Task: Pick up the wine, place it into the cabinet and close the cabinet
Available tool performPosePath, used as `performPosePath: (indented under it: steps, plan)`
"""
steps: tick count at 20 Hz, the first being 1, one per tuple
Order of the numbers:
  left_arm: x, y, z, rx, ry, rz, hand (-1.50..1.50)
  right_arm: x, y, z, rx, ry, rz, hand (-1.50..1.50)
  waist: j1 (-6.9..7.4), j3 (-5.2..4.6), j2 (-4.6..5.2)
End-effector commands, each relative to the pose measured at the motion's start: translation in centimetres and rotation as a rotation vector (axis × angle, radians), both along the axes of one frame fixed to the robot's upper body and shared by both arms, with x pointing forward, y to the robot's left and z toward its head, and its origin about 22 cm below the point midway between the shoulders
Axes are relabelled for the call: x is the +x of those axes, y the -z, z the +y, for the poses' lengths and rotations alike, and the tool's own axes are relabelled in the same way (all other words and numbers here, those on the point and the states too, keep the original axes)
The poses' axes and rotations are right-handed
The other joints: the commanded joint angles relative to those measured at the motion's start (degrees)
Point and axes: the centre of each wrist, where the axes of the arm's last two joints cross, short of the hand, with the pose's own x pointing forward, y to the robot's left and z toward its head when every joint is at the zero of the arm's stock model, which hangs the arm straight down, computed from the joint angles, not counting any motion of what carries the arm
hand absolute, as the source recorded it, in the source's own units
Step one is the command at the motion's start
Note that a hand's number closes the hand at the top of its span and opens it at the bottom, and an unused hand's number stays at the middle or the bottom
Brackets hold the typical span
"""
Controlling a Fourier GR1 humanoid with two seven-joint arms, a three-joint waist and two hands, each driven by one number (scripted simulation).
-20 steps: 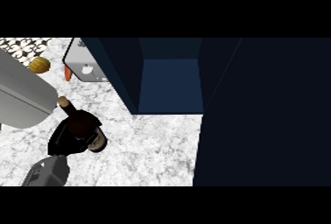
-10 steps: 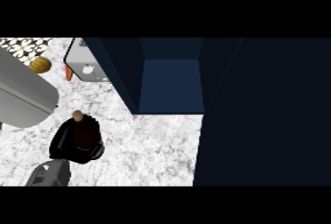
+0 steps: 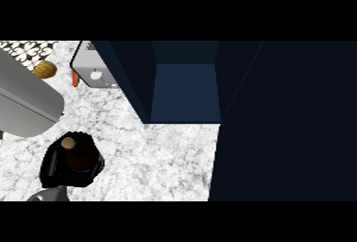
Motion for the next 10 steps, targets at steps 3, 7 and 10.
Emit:
performPosePath:
  steps: [3,7,10]
  plan:
    - [0.3,-3.9,-2.1,-0.056,0.012,-0.094,1.5,-3.0,-0.3,-0.4,0.03,-0.04,-0.03,-1.5,-0.01,0.03,-0.07]
    - [-1.1,-6.4,-3.6,-0.102,0.084,-0.071,1.5,-2.2,-1.1,-0.7,0.021,-0.045,-0.02,-1.5,0.21,0.03,-0.08]
    - [-1.0,-9.7,-4.0,-0.098,0.126,-0.065,1.5,-2.1,0.0,-0.9,0.048,-0.024,-0.025,-1.5,0.09,0.07,-0.09]
